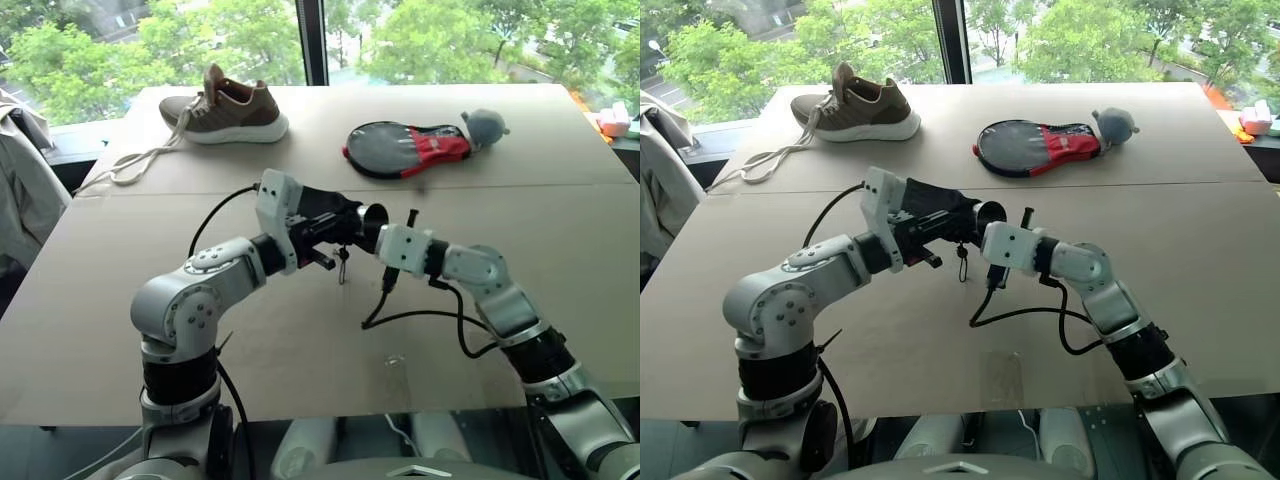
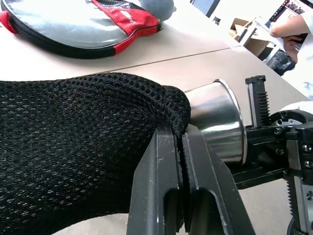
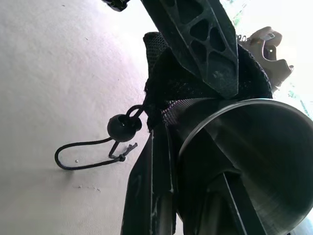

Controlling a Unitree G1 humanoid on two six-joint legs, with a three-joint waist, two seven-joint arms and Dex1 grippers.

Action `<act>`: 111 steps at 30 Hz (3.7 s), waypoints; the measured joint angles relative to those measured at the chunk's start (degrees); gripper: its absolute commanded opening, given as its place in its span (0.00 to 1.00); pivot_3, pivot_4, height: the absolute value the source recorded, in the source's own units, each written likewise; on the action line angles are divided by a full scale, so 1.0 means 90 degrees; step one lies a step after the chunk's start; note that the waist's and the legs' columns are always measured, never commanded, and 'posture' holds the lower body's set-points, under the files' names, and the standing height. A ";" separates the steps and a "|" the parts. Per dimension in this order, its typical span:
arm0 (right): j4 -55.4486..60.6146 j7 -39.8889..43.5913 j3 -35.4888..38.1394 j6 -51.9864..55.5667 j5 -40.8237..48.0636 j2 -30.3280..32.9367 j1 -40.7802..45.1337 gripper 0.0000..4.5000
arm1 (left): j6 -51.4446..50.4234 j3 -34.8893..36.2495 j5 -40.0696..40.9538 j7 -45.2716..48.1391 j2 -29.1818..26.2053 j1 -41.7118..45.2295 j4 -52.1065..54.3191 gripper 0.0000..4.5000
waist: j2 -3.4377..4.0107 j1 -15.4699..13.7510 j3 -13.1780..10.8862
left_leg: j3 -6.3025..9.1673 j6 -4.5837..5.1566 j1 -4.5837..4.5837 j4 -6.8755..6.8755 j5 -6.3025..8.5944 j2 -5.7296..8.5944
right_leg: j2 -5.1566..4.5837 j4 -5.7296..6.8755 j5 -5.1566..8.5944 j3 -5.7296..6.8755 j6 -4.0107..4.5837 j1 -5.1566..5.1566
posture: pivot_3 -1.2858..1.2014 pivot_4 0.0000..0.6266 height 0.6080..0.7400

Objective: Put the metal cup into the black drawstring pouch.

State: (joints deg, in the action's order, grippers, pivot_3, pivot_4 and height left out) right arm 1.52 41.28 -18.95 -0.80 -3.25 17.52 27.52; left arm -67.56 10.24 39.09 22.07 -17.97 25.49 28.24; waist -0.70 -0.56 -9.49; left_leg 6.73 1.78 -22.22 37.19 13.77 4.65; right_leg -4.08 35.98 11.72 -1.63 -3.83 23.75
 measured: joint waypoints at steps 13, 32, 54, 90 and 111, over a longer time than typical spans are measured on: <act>0.0330 -0.0115 -0.0179 0.1117 0.0622 -0.0007 -0.0016 0.01 | 0.0199 -0.0220 0.0423 0.0526 -0.0333 0.0382 -0.0431 0.00 | 0.0004 0.0046 -0.0002 | -0.0002 -0.0003 0.0005 -0.0003 -0.0001 0.0004 | 0.0004 0.0003 -0.0002 0.0003 0.0003 0.0000 | 0.52 0.24 0.97; -0.0819 -0.0543 -0.0277 0.0119 -0.0582 -0.0510 0.0450 0.01 | 0.0318 -0.0526 0.0694 0.0631 -0.0022 0.0625 -0.0806 0.00 | 0.0000 0.0144 -0.0003 | 0.0009 -0.0012 0.0002 -0.0008 -0.0007 0.0001 | 0.0001 0.0002 -0.0003 -0.0003 0.0005 0.0001 | 0.52 0.24 0.97; 0.0668 0.0385 -0.0120 0.0708 0.0055 0.0786 0.0087 0.62 | 0.0649 -0.0563 0.0481 0.0014 0.0194 0.0878 -0.1664 0.00 | 0.0002 0.0131 -0.0005 | 0.0014 -0.0014 -0.0001 -0.0012 -0.0007 0.0008 | -0.0001 0.0000 -0.0004 0.0005 0.0004 0.0003 | 0.52 0.24 0.97; 0.1045 -0.0815 0.0135 0.2428 0.1082 0.0608 -0.0852 0.62 | 0.0586 -0.0012 0.0932 -0.0773 0.1297 0.1803 -0.2368 0.00 | 0.0000 0.0004 -0.0005 | 0.0021 -0.0014 -0.0030 0.0013 -0.0009 0.0006 | 0.0001 -0.0001 -0.0004 0.0015 0.0003 0.0016 | 0.52 0.24 0.97; 0.1181 -0.0199 -0.0029 0.2321 0.0942 0.0697 -0.0754 0.04 | 0.0628 0.0099 0.1040 -0.0771 0.1372 0.1760 -0.2399 0.00 | 0.0000 -0.0002 -0.0005 | 0.0022 -0.0014 -0.0030 0.0013 -0.0009 0.0006 | 0.0002 0.0000 -0.0004 0.0016 0.0003 0.0017 | 0.52 0.24 0.97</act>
State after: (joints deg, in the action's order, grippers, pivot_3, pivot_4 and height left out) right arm 12.15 39.48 -19.22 20.09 5.23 23.80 20.73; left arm -61.91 11.13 48.45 15.13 -5.62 41.33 6.65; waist -0.70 -0.58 -9.53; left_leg 6.94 1.66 -22.50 37.31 13.69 4.71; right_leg -4.07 35.98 11.69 -1.49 -3.80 23.91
